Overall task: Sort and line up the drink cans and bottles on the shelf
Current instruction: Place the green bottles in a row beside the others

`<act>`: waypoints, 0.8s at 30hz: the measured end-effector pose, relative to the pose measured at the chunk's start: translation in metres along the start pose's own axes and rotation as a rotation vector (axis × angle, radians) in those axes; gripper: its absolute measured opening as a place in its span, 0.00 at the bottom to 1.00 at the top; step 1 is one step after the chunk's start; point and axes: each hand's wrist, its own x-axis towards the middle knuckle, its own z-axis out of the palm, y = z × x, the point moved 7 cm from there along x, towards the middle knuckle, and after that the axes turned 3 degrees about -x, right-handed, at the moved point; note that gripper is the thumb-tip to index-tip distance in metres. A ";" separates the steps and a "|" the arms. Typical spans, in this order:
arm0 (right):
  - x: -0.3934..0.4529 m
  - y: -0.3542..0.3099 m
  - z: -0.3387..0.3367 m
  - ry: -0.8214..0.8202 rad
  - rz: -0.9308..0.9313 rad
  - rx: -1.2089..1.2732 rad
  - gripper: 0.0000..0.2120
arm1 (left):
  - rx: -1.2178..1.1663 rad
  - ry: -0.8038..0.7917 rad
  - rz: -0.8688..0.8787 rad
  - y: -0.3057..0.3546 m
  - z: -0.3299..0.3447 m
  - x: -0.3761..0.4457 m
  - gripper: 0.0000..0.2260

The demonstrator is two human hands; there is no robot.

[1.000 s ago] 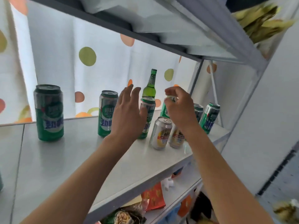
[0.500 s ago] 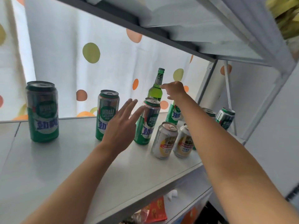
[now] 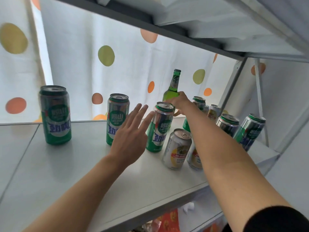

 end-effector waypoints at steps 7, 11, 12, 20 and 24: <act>-0.006 -0.011 -0.012 0.183 -0.156 -0.061 0.33 | -0.067 0.094 -0.093 -0.005 -0.007 0.002 0.28; -0.032 -0.040 -0.012 0.257 -0.460 -0.208 0.24 | -0.044 0.149 -0.071 -0.002 -0.016 0.002 0.28; -0.040 -0.049 -0.014 0.258 -0.524 -0.260 0.21 | -0.038 0.182 -0.100 -0.002 -0.020 0.001 0.27; -0.104 -0.117 -0.025 0.388 -0.884 -0.584 0.24 | -0.044 0.349 -0.226 0.020 -0.072 0.008 0.24; -0.143 -0.153 -0.005 0.458 -1.108 -0.540 0.25 | 0.041 0.364 -0.202 0.027 -0.119 0.005 0.23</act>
